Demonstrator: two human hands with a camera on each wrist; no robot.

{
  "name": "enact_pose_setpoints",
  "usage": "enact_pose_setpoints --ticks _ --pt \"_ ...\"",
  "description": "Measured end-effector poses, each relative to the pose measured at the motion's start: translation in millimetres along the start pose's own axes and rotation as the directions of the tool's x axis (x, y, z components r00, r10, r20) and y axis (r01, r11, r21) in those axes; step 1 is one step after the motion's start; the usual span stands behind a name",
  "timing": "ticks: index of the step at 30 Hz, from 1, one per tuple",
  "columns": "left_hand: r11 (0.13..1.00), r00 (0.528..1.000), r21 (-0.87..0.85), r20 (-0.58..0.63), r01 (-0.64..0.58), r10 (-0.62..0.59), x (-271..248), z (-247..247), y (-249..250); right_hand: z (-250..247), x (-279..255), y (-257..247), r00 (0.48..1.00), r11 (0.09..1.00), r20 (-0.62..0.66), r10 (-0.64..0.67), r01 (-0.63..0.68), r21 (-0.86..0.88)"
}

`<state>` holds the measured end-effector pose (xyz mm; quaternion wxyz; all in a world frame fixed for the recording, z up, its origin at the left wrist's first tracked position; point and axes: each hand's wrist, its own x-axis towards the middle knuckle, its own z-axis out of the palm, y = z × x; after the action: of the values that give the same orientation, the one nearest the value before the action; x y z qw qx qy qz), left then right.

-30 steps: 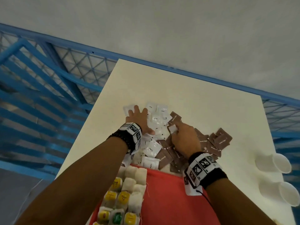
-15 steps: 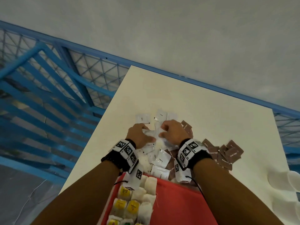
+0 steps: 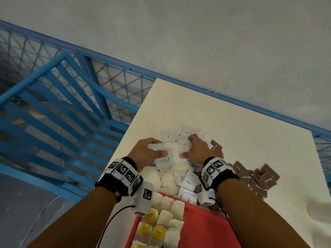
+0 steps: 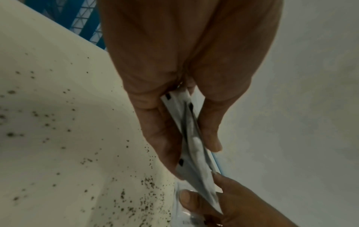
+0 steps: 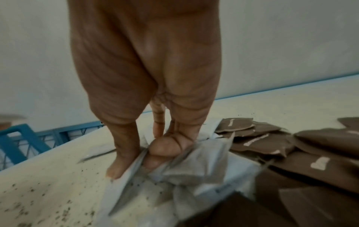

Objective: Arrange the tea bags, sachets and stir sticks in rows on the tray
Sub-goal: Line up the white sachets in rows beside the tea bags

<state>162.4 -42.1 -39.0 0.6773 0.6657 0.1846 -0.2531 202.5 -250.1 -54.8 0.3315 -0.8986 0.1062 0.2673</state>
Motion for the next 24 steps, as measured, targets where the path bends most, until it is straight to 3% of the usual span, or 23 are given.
enact_pose_setpoints --ticks 3,7,12,16,21,24 --pt "0.999 0.999 0.051 0.039 0.005 -0.007 -4 -3 -3 -2 -2 -5 0.999 0.997 -0.036 0.037 -0.039 -0.071" --pt "0.991 0.997 0.132 0.074 0.021 -0.031 -9 -8 -8 -3 1 -16 1.000 0.928 -0.016 -0.007 0.001 -0.372" --pt "0.989 0.995 0.138 0.083 0.049 -0.061 -14 -22 -13 -9 0 -24 0.996 0.947 -0.048 -0.072 0.053 -0.318" --pt "0.993 0.994 0.101 0.086 0.065 -0.074 -18 -33 -20 3 -5 -23 0.941 0.838 0.241 -0.237 0.323 -0.440" --pt "0.998 0.992 0.006 0.108 0.061 -0.061 -28 -40 -22 5 -7 -13 0.955 0.844 0.253 -0.157 0.263 -0.468" --pt "0.994 0.988 -0.057 0.133 0.091 -0.083 -36 -38 -19 2 -16 -15 0.950 0.815 0.219 -0.222 0.304 -0.493"
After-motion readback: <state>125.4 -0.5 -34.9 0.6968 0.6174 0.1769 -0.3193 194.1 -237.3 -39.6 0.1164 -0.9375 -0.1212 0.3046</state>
